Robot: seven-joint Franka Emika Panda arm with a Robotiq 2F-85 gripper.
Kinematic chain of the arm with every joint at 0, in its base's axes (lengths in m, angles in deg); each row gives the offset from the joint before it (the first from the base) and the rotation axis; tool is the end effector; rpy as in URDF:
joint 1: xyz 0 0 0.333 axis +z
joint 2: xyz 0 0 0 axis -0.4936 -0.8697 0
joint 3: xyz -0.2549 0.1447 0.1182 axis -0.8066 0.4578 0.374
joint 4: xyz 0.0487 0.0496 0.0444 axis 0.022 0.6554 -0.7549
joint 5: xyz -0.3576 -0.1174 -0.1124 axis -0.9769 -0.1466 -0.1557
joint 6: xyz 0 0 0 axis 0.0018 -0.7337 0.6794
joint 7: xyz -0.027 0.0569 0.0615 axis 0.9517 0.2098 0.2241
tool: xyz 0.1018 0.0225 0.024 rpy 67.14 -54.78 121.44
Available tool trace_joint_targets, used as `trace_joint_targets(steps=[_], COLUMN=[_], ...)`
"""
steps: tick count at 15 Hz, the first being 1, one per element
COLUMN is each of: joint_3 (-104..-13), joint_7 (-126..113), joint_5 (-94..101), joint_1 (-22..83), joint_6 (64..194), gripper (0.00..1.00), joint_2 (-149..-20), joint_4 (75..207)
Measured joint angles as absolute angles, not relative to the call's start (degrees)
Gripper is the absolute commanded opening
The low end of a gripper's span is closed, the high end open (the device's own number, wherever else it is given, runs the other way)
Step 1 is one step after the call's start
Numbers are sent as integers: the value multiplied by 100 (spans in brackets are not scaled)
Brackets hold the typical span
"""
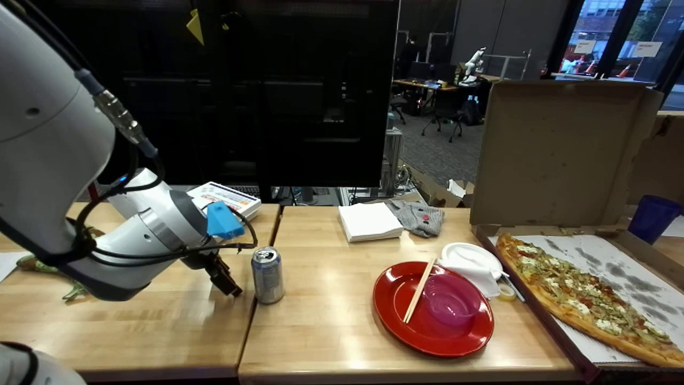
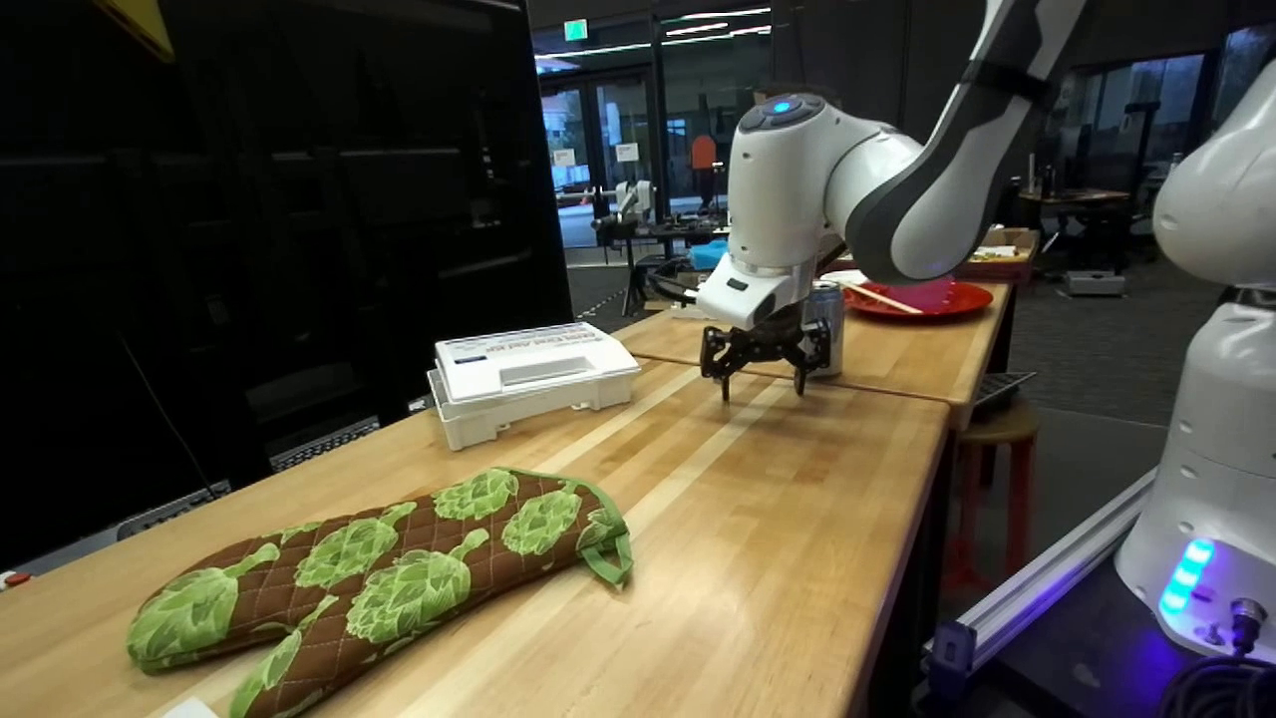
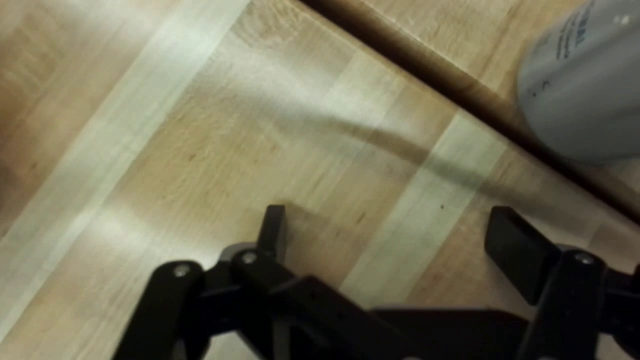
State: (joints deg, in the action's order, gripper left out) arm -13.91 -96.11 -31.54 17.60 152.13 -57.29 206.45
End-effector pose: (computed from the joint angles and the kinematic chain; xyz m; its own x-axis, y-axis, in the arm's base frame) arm 0.3410 0.2016 0.2667 -0.7760 0.4841 -0.4043 0.5272 0.8497 0.0055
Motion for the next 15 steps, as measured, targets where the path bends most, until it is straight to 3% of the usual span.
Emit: trace_joint_targets(steps=[8,15], joint_3=[-1807,-3717], joint_7=[-11113,-11192], joint_5=[-384,-254], joint_1=[3532,5909], joint_6=[14251,12364], gripper=[100,100], joint_2=[-4798,-2869], joint_4=[20690,20737])
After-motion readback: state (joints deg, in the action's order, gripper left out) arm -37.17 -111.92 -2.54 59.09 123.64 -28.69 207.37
